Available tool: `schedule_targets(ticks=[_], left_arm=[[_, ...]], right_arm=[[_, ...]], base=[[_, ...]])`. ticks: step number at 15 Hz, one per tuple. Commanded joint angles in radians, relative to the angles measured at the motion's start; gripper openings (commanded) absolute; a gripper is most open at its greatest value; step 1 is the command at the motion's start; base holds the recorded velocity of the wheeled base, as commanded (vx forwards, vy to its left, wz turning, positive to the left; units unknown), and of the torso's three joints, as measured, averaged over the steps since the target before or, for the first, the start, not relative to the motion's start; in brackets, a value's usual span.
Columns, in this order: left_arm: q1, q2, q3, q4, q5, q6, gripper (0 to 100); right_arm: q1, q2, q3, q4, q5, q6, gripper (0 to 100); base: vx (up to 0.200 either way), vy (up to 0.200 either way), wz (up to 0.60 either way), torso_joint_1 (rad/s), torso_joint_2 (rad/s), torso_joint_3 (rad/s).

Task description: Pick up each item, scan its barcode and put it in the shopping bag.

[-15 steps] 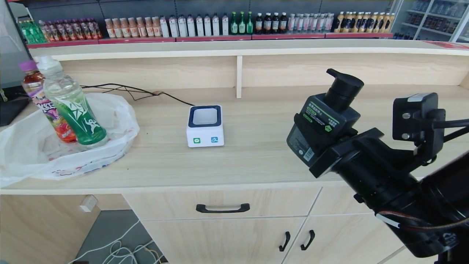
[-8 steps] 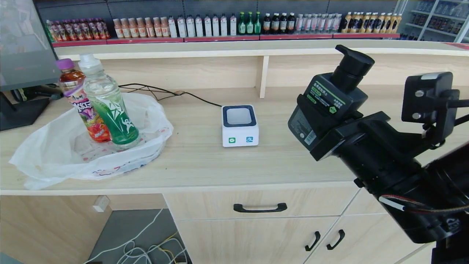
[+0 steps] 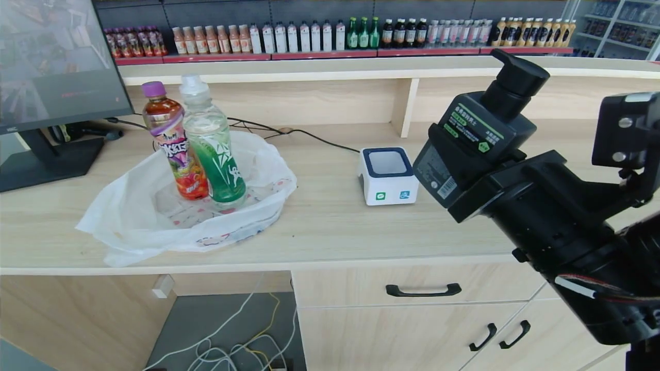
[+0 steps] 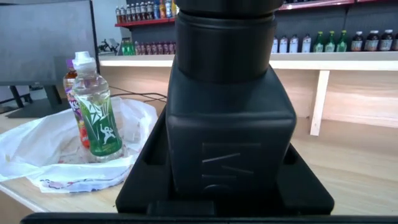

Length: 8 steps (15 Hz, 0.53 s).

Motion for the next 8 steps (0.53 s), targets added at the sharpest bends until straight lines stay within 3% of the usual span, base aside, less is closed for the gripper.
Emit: schedule_targets(ticks=[1, 2, 8], left_arm=[[0.0, 0.001, 0.0, 0.0, 0.001, 0.001, 100], [0.0, 0.001, 0.0, 0.0, -0.001, 0.001, 100], [0.0, 0.001, 0.0, 0.0, -0.001, 0.001, 100]], right_arm=[[-0.001, -0.006, 0.001, 0.0, 0.0, 0.001, 0], [-0.001, -0.006, 0.001, 0.0, 0.0, 0.002, 0], [-0.04, 0.032, -0.015, 0.002, 0.054, 0.022, 0]], base=[[0.0, 0.2, 0.0, 0.002, 0.0, 0.002], [0.0, 0.2, 0.0, 0.002, 0.0, 0.002], [0.0, 0.0, 0.0, 0.0, 0.0, 0.0]])
